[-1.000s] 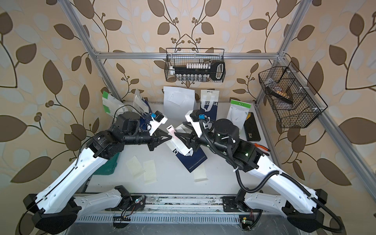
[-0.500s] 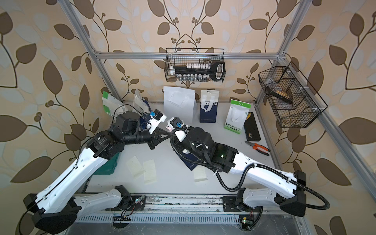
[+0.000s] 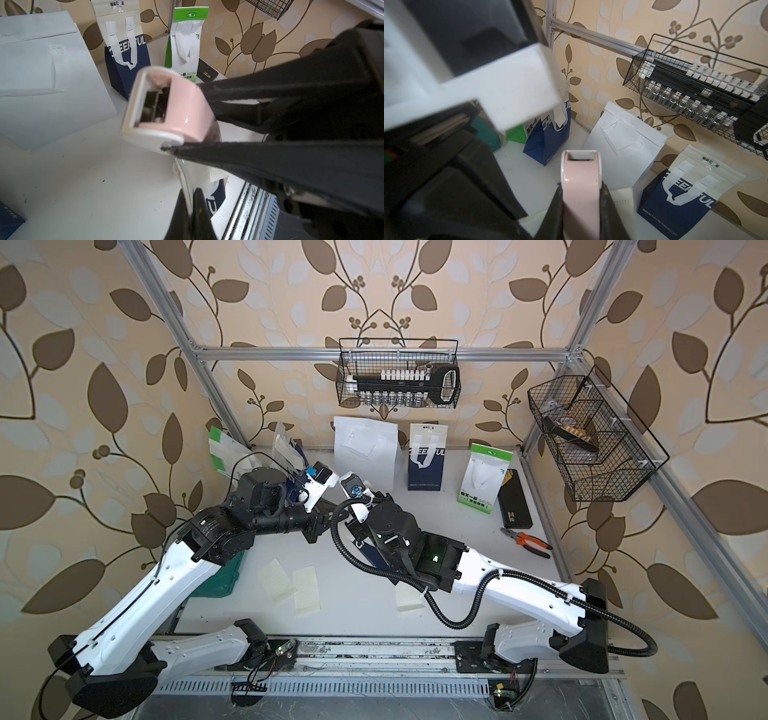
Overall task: Staple the receipts to the bags
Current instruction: Pick up the stapler from the takeout bag, then place the takeout bag at the center of the board.
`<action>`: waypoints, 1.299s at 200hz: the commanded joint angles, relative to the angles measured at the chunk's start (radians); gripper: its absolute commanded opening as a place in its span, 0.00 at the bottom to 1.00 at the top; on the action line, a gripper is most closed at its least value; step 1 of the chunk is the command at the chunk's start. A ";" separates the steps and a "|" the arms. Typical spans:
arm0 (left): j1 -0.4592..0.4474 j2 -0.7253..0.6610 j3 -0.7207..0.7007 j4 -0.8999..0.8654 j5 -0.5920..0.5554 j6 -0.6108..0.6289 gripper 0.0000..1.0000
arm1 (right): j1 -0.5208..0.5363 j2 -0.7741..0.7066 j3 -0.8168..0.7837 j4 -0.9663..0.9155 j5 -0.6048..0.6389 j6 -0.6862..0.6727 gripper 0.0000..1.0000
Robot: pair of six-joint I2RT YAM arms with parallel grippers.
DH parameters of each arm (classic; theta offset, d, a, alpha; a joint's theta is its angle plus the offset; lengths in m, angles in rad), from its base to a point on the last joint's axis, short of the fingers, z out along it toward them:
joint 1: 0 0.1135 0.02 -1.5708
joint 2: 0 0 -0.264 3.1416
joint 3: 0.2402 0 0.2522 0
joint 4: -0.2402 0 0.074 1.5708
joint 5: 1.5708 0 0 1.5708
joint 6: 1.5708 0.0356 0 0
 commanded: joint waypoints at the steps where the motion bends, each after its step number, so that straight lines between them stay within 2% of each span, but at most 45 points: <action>1: -0.011 -0.025 0.026 0.008 0.058 0.001 0.00 | -0.075 0.005 0.046 -0.019 0.166 0.048 0.00; 24: -0.011 -0.016 0.026 -0.014 -0.041 -0.010 0.00 | -0.146 -0.057 0.007 -0.071 0.165 0.105 0.00; 56: 0.000 0.016 0.036 -0.027 -0.294 -0.055 0.00 | -0.198 -0.166 -0.081 -0.157 0.164 0.188 0.00; 73: 0.040 0.040 0.030 0.017 -0.322 -0.069 0.00 | -0.212 -0.227 -0.148 -0.168 0.159 0.223 0.00; 102: 0.172 0.105 0.008 0.090 -0.279 -0.095 0.00 | -0.228 -0.286 -0.208 -0.235 0.159 0.282 0.00; 118: 0.213 0.152 0.001 0.130 -0.297 -0.087 0.00 | -0.230 -0.315 -0.234 -0.239 0.155 0.287 0.00; 160: 0.252 0.295 0.098 0.138 -0.416 -0.043 0.00 | -0.237 -0.372 -0.253 -0.278 0.155 0.291 0.00; 197: 0.326 0.408 0.163 0.110 -0.465 -0.036 0.00 | -0.249 -0.402 -0.263 -0.313 0.143 0.285 0.00; 260: 0.341 0.483 0.281 0.015 -0.576 0.000 0.00 | -0.289 -0.413 -0.271 -0.372 0.092 0.309 0.00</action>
